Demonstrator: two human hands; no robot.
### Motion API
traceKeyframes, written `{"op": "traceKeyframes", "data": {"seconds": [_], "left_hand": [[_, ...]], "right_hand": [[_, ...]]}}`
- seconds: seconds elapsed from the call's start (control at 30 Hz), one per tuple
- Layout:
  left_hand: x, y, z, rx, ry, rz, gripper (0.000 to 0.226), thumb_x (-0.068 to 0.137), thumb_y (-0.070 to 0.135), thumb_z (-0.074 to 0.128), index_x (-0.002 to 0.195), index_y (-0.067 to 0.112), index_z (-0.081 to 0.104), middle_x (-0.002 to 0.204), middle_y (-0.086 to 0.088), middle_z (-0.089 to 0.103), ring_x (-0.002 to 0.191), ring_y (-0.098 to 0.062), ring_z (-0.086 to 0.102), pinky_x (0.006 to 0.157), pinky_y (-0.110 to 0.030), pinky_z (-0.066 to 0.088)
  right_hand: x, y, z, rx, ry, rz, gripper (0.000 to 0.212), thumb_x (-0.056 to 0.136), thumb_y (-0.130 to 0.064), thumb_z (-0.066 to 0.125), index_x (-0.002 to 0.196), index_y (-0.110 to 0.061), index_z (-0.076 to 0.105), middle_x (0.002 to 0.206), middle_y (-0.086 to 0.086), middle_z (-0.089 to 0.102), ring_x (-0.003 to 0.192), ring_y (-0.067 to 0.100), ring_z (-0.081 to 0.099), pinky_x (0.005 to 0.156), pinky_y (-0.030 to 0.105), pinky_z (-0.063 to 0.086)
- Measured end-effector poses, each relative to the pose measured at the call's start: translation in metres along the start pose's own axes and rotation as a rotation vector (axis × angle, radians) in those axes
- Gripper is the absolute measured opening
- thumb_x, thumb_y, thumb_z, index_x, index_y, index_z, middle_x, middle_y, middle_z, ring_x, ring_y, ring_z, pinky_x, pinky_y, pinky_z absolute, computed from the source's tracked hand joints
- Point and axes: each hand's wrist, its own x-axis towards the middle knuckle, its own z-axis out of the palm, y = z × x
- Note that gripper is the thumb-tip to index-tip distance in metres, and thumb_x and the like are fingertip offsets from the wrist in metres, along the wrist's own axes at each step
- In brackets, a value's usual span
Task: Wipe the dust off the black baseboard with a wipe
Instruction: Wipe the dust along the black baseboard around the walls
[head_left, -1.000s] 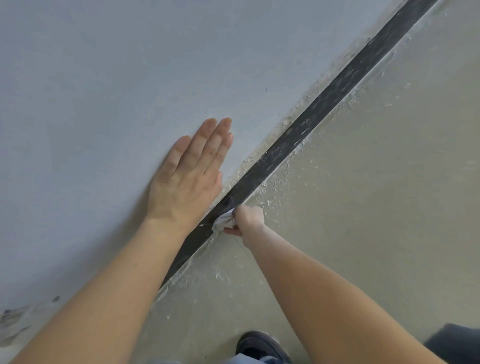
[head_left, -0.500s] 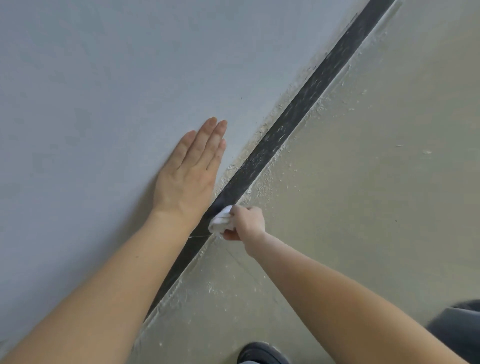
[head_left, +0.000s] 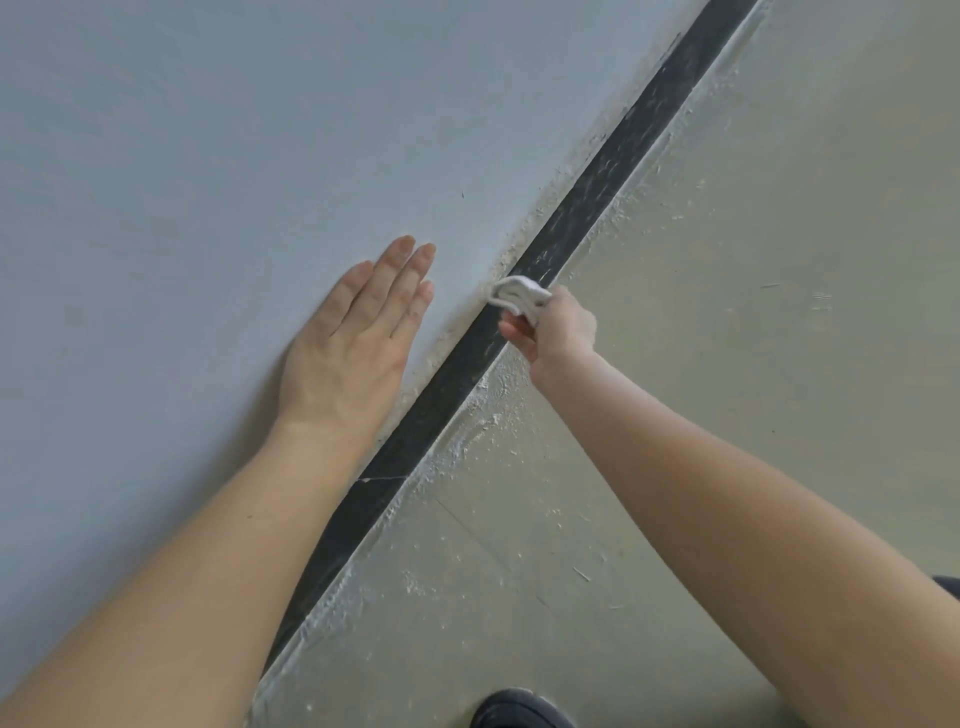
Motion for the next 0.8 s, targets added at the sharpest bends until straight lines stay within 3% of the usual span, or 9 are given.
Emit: {"op": "traceKeyframes", "data": {"seconds": [0.07, 0.17, 0.27, 0.37, 0.4, 0.5, 0.57, 0.7, 0.8], "left_hand": [[0.001, 0.001, 0.001, -0.005, 0.025, -0.013, 0.065, 0.083, -0.003, -0.012, 0.147, 0.01, -0.018, 0.153, -0.01, -0.025, 0.139, -0.025, -0.023, 0.104, -0.045, -0.024], [0.003, 0.002, 0.002, -0.014, 0.051, -0.033, 0.062, 0.09, 0.006, 0.005, 0.148, 0.011, -0.016, 0.154, -0.01, -0.023, 0.14, -0.024, -0.02, 0.106, -0.045, -0.022], [0.003, 0.004, 0.003, 0.017, 0.077, -0.037, 0.061, 0.09, 0.004, 0.003, 0.148, 0.01, -0.014, 0.154, -0.011, -0.022, 0.139, -0.025, -0.021, 0.106, -0.045, -0.021], [0.002, 0.004, 0.003, 0.044, 0.073, -0.045, 0.064, 0.086, -0.002, -0.012, 0.148, 0.01, -0.013, 0.155, -0.011, -0.02, 0.141, -0.025, -0.017, 0.107, -0.045, -0.019], [0.002, 0.004, 0.003, 0.04, 0.073, -0.047, 0.064, 0.086, -0.001, -0.011, 0.149, 0.01, -0.012, 0.155, -0.011, -0.02, 0.142, -0.025, -0.016, 0.108, -0.045, -0.019], [0.0, 0.004, 0.004, 0.017, 0.072, -0.044, 0.063, 0.087, 0.004, -0.004, 0.149, 0.01, -0.012, 0.155, -0.011, -0.021, 0.143, -0.025, -0.016, 0.108, -0.044, -0.019], [0.0, 0.003, 0.004, 0.021, 0.057, -0.041, 0.064, 0.085, -0.001, -0.012, 0.148, 0.01, -0.013, 0.154, -0.012, -0.022, 0.142, -0.027, -0.018, 0.109, -0.043, -0.019], [-0.001, 0.002, 0.004, 0.013, 0.031, -0.04, 0.067, 0.082, -0.006, -0.02, 0.148, 0.009, -0.015, 0.154, -0.012, -0.024, 0.137, -0.032, -0.024, 0.109, -0.043, -0.021], [0.0, 0.002, 0.003, -0.008, 0.034, -0.043, 0.064, 0.085, -0.003, -0.014, 0.147, 0.009, -0.016, 0.153, -0.012, -0.024, 0.138, -0.031, -0.024, 0.108, -0.043, -0.022]], "right_hand": [[0.004, 0.002, -0.009, -0.074, 0.139, -0.08, 0.022, 0.093, -0.019, 0.046, 0.093, -0.001, 0.058, 0.063, 0.011, 0.058, 0.039, 0.016, 0.05, 0.041, 0.023, 0.047], [0.003, 0.041, -0.018, -0.434, 0.082, 0.006, 0.024, 0.09, -0.016, 0.048, 0.104, 0.001, 0.058, 0.063, 0.009, 0.056, 0.035, 0.015, 0.05, 0.034, 0.022, 0.044], [-0.011, 0.087, -0.02, -0.524, -0.144, 0.257, 0.019, 0.089, -0.007, 0.05, 0.105, 0.002, 0.055, 0.075, 0.014, 0.061, 0.055, 0.026, 0.064, 0.059, 0.037, 0.06], [-0.006, 0.098, -0.01, -0.466, -0.233, 0.329, 0.013, 0.09, 0.0, 0.047, 0.101, 0.001, 0.054, 0.081, 0.017, 0.061, 0.067, 0.027, 0.063, 0.079, 0.044, 0.058], [0.002, 0.092, -0.007, -0.466, -0.235, 0.311, 0.013, 0.09, 0.0, 0.045, 0.101, 0.001, 0.054, 0.089, 0.018, 0.062, 0.07, 0.026, 0.062, 0.077, 0.041, 0.059], [0.027, 0.056, -0.001, -0.459, -0.15, 0.184, 0.029, 0.092, -0.004, 0.042, 0.12, -0.002, 0.05, 0.127, 0.021, 0.055, 0.074, 0.022, 0.057, 0.052, 0.027, 0.058], [0.038, 0.029, -0.001, -0.426, -0.094, 0.101, 0.039, 0.093, -0.004, 0.041, 0.131, 0.001, 0.044, 0.134, 0.021, 0.05, 0.071, 0.021, 0.054, 0.044, 0.024, 0.056], [0.052, -0.017, -0.013, -0.254, 0.002, -0.034, 0.042, 0.092, -0.004, 0.044, 0.133, 0.001, 0.043, 0.13, 0.02, 0.052, 0.068, 0.02, 0.058, 0.056, 0.028, 0.06], [0.049, -0.036, -0.025, -0.192, 0.233, -0.148, 0.023, 0.091, -0.02, 0.049, 0.104, -0.003, 0.056, 0.099, 0.012, 0.063, 0.061, 0.024, 0.066, 0.066, 0.035, 0.06]]}}
